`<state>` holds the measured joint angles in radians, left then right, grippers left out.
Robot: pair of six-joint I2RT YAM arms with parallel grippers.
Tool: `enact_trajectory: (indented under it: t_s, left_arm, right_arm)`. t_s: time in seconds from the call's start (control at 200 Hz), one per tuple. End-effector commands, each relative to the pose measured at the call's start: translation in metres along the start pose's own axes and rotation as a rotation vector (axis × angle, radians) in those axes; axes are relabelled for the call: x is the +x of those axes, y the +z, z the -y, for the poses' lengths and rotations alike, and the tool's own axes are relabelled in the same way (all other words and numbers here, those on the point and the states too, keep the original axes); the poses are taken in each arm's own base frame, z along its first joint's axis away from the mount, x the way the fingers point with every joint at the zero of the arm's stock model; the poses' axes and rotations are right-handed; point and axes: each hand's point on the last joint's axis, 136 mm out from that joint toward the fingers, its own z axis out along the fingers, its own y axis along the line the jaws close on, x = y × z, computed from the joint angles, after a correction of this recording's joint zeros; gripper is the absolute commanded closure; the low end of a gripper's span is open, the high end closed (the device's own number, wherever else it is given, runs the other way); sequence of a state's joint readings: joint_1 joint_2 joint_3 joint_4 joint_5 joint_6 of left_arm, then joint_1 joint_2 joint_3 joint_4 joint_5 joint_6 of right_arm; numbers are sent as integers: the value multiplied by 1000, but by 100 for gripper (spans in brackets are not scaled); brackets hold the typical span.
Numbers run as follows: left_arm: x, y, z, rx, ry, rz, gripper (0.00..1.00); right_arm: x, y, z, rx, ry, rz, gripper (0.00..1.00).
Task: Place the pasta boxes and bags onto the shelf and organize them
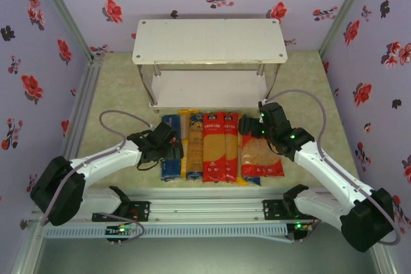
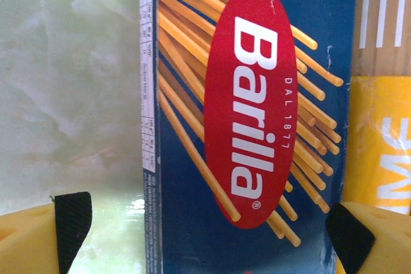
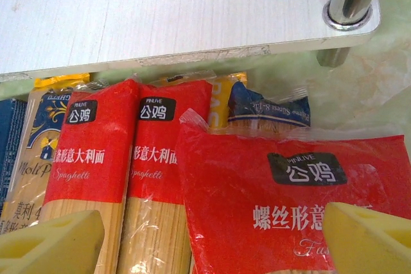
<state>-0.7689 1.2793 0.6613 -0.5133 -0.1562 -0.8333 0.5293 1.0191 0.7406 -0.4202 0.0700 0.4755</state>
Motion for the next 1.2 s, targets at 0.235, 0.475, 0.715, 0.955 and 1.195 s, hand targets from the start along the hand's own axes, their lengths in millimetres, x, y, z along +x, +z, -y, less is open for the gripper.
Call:
enact_trajectory:
  t_s: [0.235, 0.475, 0.715, 0.955, 1.195]
  left_arm:
    - [-6, 4, 17, 24, 12, -6, 0]
    - [0, 15, 13, -16, 25, -45, 0]
    - [2, 16, -6, -89, 21, -43, 2]
    - [1, 13, -30, -145, 7, -43, 2]
    - [-2, 11, -44, -159, -9, -42, 0]
  right_arm:
    - [-13, -1, -11, -33, -12, 31, 11]
    - [-11, -2, -5, -7, -24, 34, 10]
    - [-9, -3, -2, 2, -26, 36, 9]
    - [-8, -2, -3, 2, -27, 31, 9]
    - [-10, -1, -3, 3, -26, 32, 8]
